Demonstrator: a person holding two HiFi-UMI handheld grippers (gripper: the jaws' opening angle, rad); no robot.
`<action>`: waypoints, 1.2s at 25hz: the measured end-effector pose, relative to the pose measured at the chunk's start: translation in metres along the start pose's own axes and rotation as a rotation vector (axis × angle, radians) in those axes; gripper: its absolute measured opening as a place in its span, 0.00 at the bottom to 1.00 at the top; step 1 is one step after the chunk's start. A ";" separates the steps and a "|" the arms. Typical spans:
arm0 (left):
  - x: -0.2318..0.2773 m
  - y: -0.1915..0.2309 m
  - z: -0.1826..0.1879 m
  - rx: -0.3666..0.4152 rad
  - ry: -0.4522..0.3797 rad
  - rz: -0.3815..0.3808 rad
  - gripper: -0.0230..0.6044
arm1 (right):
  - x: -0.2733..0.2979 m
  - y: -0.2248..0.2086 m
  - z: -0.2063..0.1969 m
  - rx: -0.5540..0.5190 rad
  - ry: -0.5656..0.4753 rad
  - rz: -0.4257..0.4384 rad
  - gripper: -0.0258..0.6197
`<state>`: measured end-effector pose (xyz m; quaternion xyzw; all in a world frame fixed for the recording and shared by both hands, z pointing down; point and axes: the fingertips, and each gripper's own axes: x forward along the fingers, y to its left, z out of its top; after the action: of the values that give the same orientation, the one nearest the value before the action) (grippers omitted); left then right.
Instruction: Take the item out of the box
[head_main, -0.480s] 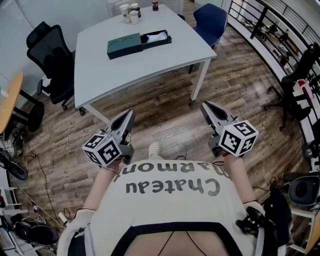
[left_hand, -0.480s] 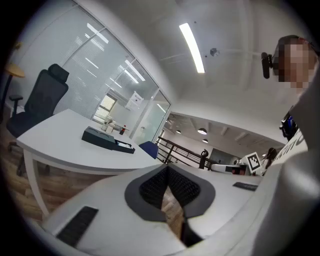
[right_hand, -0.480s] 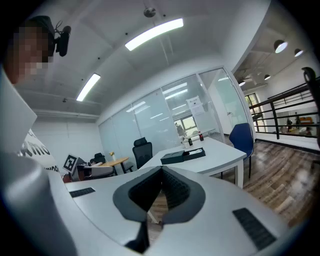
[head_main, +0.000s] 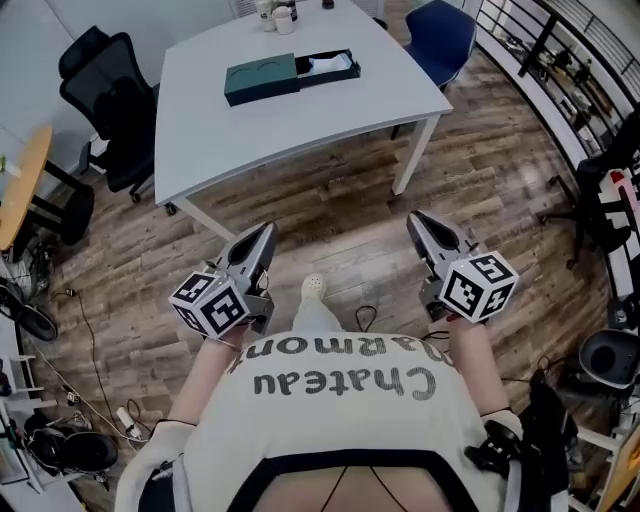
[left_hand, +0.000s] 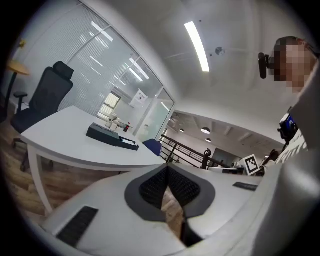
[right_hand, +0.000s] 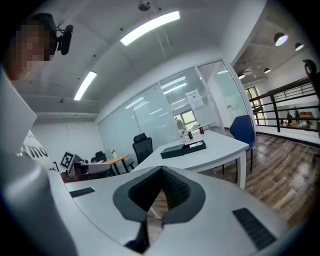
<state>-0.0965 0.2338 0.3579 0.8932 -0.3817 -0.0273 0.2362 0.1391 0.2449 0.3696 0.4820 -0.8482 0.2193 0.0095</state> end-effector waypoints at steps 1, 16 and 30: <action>0.000 0.002 -0.002 0.007 -0.004 -0.001 0.03 | 0.005 -0.002 -0.002 0.021 0.000 0.003 0.04; 0.086 0.111 0.061 -0.010 -0.009 -0.059 0.04 | 0.140 -0.042 0.028 0.059 0.070 -0.045 0.04; 0.150 0.205 0.131 0.018 0.037 -0.134 0.04 | 0.251 -0.067 0.086 0.094 -0.027 -0.133 0.04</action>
<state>-0.1582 -0.0454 0.3523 0.9192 -0.3167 -0.0231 0.2328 0.0762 -0.0215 0.3733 0.5402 -0.8030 0.2513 -0.0102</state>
